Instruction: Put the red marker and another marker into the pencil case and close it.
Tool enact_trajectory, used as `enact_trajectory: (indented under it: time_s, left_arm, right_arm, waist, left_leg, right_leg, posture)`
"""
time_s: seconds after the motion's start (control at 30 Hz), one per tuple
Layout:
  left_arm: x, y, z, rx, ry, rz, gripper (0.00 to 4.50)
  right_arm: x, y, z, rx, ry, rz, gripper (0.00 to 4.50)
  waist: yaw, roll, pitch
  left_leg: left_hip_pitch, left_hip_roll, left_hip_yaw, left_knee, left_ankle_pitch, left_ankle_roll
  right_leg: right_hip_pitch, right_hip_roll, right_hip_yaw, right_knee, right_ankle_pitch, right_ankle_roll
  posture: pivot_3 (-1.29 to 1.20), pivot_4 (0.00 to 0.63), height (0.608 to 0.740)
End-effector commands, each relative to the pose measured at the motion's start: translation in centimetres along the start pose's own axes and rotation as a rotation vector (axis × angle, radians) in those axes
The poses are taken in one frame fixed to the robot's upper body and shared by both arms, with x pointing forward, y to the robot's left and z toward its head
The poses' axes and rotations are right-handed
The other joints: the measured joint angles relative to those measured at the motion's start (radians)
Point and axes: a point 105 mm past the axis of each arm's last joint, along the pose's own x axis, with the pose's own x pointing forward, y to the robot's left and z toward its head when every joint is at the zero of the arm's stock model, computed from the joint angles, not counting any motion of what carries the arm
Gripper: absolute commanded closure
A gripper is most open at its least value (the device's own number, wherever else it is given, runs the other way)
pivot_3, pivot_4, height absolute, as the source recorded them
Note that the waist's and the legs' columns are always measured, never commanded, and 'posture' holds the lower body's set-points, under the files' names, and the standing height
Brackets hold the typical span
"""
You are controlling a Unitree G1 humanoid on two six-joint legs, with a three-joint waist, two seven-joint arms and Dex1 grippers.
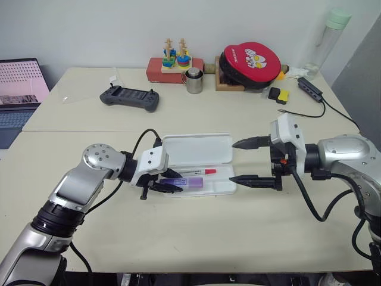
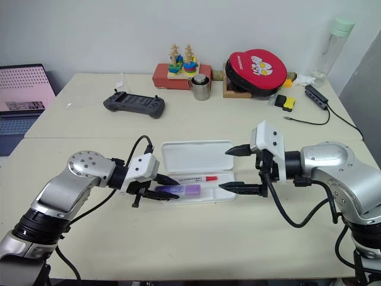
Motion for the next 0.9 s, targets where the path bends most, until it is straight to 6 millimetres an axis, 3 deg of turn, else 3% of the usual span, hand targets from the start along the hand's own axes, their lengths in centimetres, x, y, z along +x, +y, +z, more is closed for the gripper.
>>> enact_trajectory:
  time_s: [0.03,0.3,0.37,0.67,0.77,0.9]
  left_arm:
    - [0.3,0.1,0.0,0.014,0.010,0.016,3.29]
    - [1.2,0.4,-0.6,-0.005,0.027,0.019,3.29]
    - [1.3,0.5,-0.7,-0.010,0.029,0.022,2.58]
    - [2.0,1.1,-0.4,-0.004,0.002,0.055,0.67]
    - [1.6,1.8,2.5,-0.063,-0.165,0.087,0.07]
    - [0.0,2.8,4.1,-0.135,-0.276,0.162,0.07]
  right_arm:
    - [-0.1,0.2,0.4,-0.036,0.002,-0.001,0.00]
    - [0.1,0.1,0.3,-0.031,0.009,-0.008,0.00]
    - [0.1,0.0,0.3,-0.029,0.011,-0.011,0.00]
    - [0.2,0.0,0.1,-0.016,0.009,-0.020,0.00]
    - [0.1,-1.4,-0.2,0.008,0.001,-0.110,0.00]
    - [0.1,-2.7,-0.8,0.022,0.017,-0.194,0.00]
  waist:
    - [0.000,0.000,0.000]
    - [0.000,0.000,0.000]
    - [0.000,0.000,0.000]
    - [0.000,0.000,0.000]
    - [0.001,0.000,0.000]
    - [0.000,-0.001,0.000]
  left_leg:
    - [0.000,0.000,0.000,0.000,0.000,0.000]
    - [0.000,0.000,0.000,0.000,0.000,0.000]
    - [0.000,0.000,0.000,0.000,0.000,0.000]
    - [0.000,0.000,0.000,0.000,0.000,0.000]
    - [0.000,0.000,0.000,0.001,0.000,0.000]
    - [0.000,0.000,0.000,0.001,0.000,0.000]
  right_leg:
    - [0.000,0.000,0.000,0.000,0.000,0.000]
    - [0.000,0.000,0.000,0.000,0.000,0.000]
    - [0.000,0.000,-0.001,0.000,0.000,0.000]
    - [0.000,0.000,0.000,0.000,0.000,0.000]
    - [0.000,0.000,0.000,0.000,0.000,0.000]
    - [0.000,0.000,0.000,0.001,0.000,0.000]
  posture:
    - [0.00,0.150,0.740]
    - [0.00,0.150,0.740]
    - [0.00,0.150,0.740]
    - [0.00,0.150,0.740]
    - [0.00,0.150,0.740]
    - [0.00,0.150,0.740]
